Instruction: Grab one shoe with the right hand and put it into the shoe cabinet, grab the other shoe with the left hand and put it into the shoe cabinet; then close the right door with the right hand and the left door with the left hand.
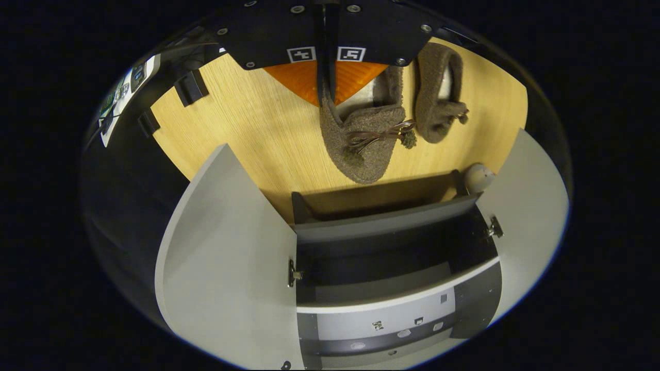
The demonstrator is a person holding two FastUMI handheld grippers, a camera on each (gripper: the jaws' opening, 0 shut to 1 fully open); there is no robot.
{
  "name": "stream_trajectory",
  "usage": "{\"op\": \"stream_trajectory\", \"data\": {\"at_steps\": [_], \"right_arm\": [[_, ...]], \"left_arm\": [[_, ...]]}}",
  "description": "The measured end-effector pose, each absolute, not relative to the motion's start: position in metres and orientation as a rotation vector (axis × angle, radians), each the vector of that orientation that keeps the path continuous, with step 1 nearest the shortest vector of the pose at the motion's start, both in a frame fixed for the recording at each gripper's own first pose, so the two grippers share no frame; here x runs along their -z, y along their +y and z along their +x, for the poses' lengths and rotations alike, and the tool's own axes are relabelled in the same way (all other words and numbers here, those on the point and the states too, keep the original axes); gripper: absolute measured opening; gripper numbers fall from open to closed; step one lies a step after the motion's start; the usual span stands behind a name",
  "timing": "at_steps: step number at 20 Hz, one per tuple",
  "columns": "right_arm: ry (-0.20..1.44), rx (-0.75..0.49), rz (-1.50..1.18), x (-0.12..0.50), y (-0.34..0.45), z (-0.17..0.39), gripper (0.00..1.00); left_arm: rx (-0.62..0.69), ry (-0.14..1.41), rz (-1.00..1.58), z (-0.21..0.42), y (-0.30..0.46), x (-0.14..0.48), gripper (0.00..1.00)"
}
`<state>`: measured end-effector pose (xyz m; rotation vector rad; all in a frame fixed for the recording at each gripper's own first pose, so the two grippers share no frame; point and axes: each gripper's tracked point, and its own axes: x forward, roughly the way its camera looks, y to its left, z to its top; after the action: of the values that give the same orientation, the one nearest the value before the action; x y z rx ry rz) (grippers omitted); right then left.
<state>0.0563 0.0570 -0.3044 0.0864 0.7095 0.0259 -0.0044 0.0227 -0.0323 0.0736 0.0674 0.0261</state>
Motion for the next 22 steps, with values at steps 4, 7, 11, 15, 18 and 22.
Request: {"op": "stream_trajectory", "data": {"at_steps": [4, 7, 11, 15, 18, 22], "right_arm": [[0.614, -0.065, 0.111, 0.23, 0.08, 0.066, 0.0], [0.547, -0.088, 0.137, 0.181, 0.091, 0.079, 0.01], [0.465, -0.108, 0.167, 0.116, 0.1, 0.101, 0.01], [0.411, -0.116, 0.173, 0.068, 0.11, 0.143, 0.0], [0.378, -0.12, 0.191, 0.043, 0.12, 0.185, 0.0], [0.328, -0.11, 0.186, 0.001, 0.128, 0.249, 0.0]], "left_arm": [[0.009, 0.072, 0.054, -0.002, 0.013, 0.036, 0.97], [0.026, 0.08, 0.053, -0.002, 0.008, 0.039, 0.97], [0.038, 0.074, 0.061, -0.001, 0.005, 0.039, 0.97], [0.034, 0.079, 0.063, 0.0, 0.007, 0.04, 0.97], [0.024, 0.077, 0.066, 0.001, 0.011, 0.039, 0.99], [-0.002, 0.077, 0.061, 0.006, 0.018, 0.039, 0.98]]}}
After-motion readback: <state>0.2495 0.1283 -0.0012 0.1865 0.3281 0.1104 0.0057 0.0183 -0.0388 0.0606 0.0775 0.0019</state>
